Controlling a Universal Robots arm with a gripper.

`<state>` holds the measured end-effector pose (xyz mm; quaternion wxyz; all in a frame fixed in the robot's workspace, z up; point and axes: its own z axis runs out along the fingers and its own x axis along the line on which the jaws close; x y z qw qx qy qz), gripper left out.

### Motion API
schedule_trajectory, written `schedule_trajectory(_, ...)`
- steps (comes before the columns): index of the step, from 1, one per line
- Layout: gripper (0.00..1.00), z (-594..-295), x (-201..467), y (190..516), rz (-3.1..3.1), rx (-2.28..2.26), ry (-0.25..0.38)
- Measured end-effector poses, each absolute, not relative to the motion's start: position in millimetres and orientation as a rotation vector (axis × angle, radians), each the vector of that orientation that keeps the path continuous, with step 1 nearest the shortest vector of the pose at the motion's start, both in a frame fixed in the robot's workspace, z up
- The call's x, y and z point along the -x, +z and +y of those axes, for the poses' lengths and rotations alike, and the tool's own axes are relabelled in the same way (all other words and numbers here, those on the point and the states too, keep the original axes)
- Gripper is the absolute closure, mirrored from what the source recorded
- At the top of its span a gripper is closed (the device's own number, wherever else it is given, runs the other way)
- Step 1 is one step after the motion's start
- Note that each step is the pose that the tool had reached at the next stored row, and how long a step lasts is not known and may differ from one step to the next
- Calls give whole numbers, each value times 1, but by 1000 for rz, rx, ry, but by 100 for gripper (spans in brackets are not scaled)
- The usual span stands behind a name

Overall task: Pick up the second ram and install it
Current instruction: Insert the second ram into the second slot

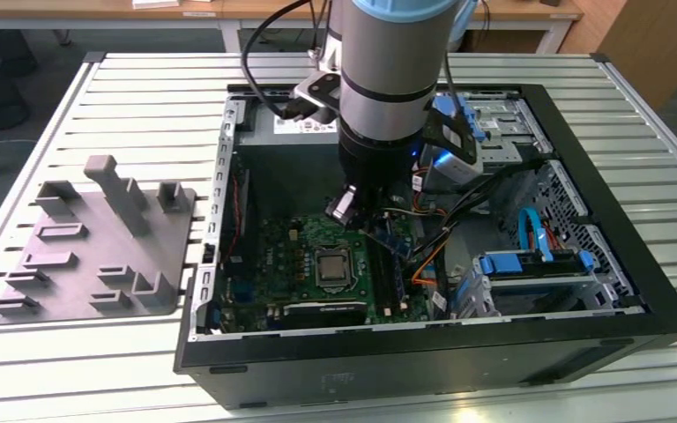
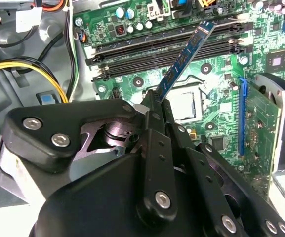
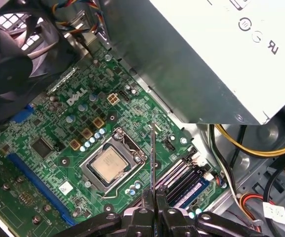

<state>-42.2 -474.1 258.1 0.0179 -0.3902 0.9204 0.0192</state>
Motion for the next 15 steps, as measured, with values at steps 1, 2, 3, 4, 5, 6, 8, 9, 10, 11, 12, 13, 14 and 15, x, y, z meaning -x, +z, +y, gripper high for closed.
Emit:
schedule_trajectory(1, 86, -474, 42, 258, 2862, 1205, 59)
schedule_trajectory(2, 86, -474, 42, 258, 2865, 1198, 59)
schedule_trajectory(3, 86, -474, 42, 258, 2867, 1191, 59)
schedule_trajectory(4, 86, -474, 42, 258, 2871, 1183, 59)
schedule_trajectory(5, 86, -474, 42, 258, 2873, 1177, 59)
schedule_trajectory(6, 86, -474, 42, 258, 2875, 1171, 59)
schedule_trajectory(8, 86, -474, 42, 258, 2880, 1160, 58)
schedule_trajectory(9, 86, -474, 42, 258, 2882, 1154, 58)
schedule_trajectory(10, 86, -474, 42, 258, 2885, 1147, 58)
schedule_trajectory(11, 86, -474, 42, 258, 2887, 1141, 58)
schedule_trajectory(12, 86, -474, 42, 258, 2890, 1134, 58)
schedule_trajectory(13, 86, -474, 42, 258, 2892, 1127, 58)
schedule_trajectory(14, 86, -474, 42, 258, 2895, 1121, 58)
schedule_trajectory(15, 86, -474, 42, 258, 2897, 1114, 58)
